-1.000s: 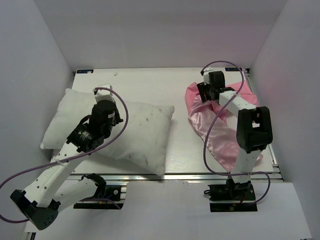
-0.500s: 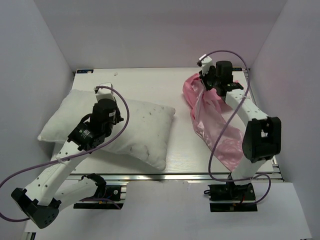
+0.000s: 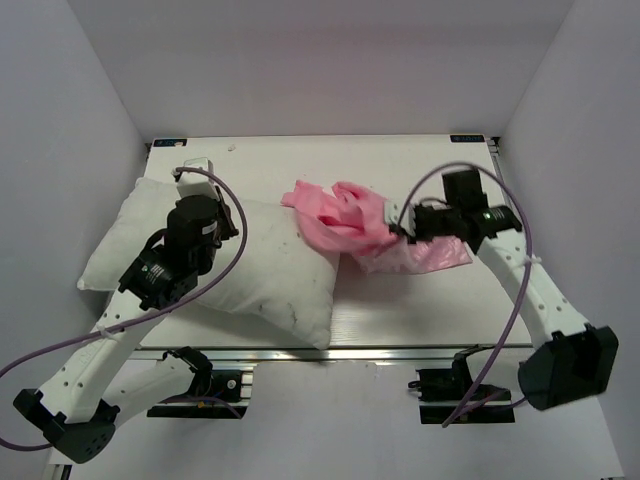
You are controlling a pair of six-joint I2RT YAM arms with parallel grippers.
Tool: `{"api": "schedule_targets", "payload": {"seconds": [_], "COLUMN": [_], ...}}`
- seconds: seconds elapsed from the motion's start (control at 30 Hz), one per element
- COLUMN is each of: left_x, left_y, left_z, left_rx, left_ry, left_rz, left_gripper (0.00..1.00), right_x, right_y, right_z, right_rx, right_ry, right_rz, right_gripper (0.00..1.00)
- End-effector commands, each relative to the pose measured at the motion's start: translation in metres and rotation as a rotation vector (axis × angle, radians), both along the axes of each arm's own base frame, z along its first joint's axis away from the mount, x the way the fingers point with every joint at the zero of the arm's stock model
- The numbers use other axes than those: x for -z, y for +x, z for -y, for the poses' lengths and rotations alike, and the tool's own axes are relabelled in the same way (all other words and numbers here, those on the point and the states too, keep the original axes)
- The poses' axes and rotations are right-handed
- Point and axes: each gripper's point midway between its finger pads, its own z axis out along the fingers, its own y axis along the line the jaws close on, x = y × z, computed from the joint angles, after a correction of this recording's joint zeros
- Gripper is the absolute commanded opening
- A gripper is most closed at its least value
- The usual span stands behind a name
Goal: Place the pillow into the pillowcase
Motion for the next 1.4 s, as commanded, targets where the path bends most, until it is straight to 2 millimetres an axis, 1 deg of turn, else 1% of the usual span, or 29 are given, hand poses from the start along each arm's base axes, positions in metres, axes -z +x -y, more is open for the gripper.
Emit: {"api": "schedule_targets", "payload": {"seconds": [0.0,0.07,0.13,0.17,0.2,0.27,0.33,0.4,0.43,0.47,0.5,0.53,0.57,0.6,0.67,0.7,0.73,0.77,0.83,0.87,0.93,1.0,1.07,1.1,1.17,1.2,1.23,1.3,1.37], "left_x": [-0.011,-0.007,-0.002,-0.002,-0.002,0.001,-0.004,-0.002,-0.006,0.0,-0.007,-0.007,-0.006,-0.003,0.001,0.008,0.011,0.02,0.019,0.037,0.032,0.048,0.044,0.054,0.052,0.067,0.058,0.068,0.058], "left_y": [-0.005,-0.001,0.007,0.01,0.013,0.021,0.029,0.038,0.04,0.043,0.049,0.052,0.05,0.062,0.069,0.079,0.083,0.094,0.099,0.098,0.097,0.087,0.078,0.078,0.076,0.08,0.08,0.084,0.088], "left_z": [-0.007,0.0,0.011,0.016,0.019,0.033,0.044,0.074,0.076,0.094,0.107,0.118,0.136,0.152,0.176,0.197,0.207,0.238,0.248,0.265,0.286,0.306,0.325,0.333,0.349,0.358,0.368,0.378,0.387], "left_rx": [-0.009,0.015,0.052,0.066,0.075,0.118,0.149,0.272,0.273,0.354,0.399,0.445,0.536,0.578,0.672,0.748,0.784,0.902,0.944,1.028,1.12,1.23,1.313,1.332,1.374,1.391,1.409,1.427,1.436], "left_ry": [0.003,0.003,0.008,0.007,0.009,0.003,-0.013,-0.032,-0.041,-0.045,-0.062,-0.068,-0.085,-0.082,-0.086,-0.085,-0.088,-0.095,-0.1,-0.118,-0.133,-0.142,-0.151,-0.145,-0.144,-0.136,-0.135,-0.138,-0.149], "left_rz": [0.028,0.019,0.006,0.005,0.005,0.0,0.019,0.011,0.028,0.011,0.04,0.038,0.033,0.032,0.022,0.003,-0.006,-0.016,0.007,-0.026,0.031,0.033,0.112,0.115,0.157,0.144,0.191,0.206,0.272], "left_gripper": [0.31,0.32,0.32,0.32,0.32,0.32,0.33,0.36,0.39,0.43,0.47,0.55,0.59,0.64,0.74,0.77,0.77,0.8,0.82,0.82,0.83,0.85,0.87,0.88,0.88,0.88,0.89,0.9,0.9], "right_x": [0.066,0.088,0.097,0.11,0.113,0.11,0.103,0.082,0.077,0.064,0.056,0.042,0.035,0.03,0.034,0.043,0.047,0.061,0.063,0.066,0.064,0.064,0.063,0.061,0.061,0.059,0.06,0.059,0.064], "right_y": [-0.039,-0.044,-0.044,-0.044,-0.044,-0.04,-0.037,-0.024,-0.025,-0.02,-0.019,-0.021,-0.023,-0.029,-0.036,-0.046,-0.051,-0.071,-0.077,-0.085,-0.086,-0.081,-0.08,-0.081,-0.083,-0.084,-0.086,-0.09,-0.099], "right_z": [0.077,0.118,0.148,0.164,0.17,0.189,0.191,0.198,0.193,0.197,0.195,0.183,0.183,0.174,0.168,0.164,0.161,0.154,0.15,0.146,0.143,0.143,0.142,0.142,0.14,0.139,0.138,0.134,0.13], "right_rx": [0.077,0.196,0.299,0.364,0.397,0.507,0.539,0.6,0.586,0.602,0.59,0.535,0.52,0.462,0.414,0.378,0.357,0.289,0.266,0.238,0.231,0.256,0.26,0.258,0.249,0.242,0.238,0.214,0.193], "right_ry": [-0.251,-0.341,-0.41,-0.432,-0.443,-0.419,-0.382,-0.31,-0.287,-0.257,-0.233,-0.169,-0.152,-0.139,-0.144,-0.153,-0.163,-0.181,-0.181,-0.177,-0.168,-0.147,-0.134,-0.13,-0.121,-0.123,-0.118,-0.11,-0.108], "right_rz": [-0.057,-0.031,-0.009,-0.021,-0.022,-0.027,-0.01,0.072,0.088,0.137,0.165,0.209,0.235,0.26,0.246,0.204,0.185,0.128,0.118,0.114,0.149,0.161,0.151,0.14,0.121,0.124,0.114,0.123,0.096], "right_gripper": [0.0,0.0,0.0,0.0,0.0,0.0,0.0,0.0,0.0,0.0,0.0,0.0,0.0,0.0,0.0,0.0,0.0,0.0,0.0,0.0,0.0,0.0,0.0,0.0,0.0,0.0,0.0,0.0,0.0]}}
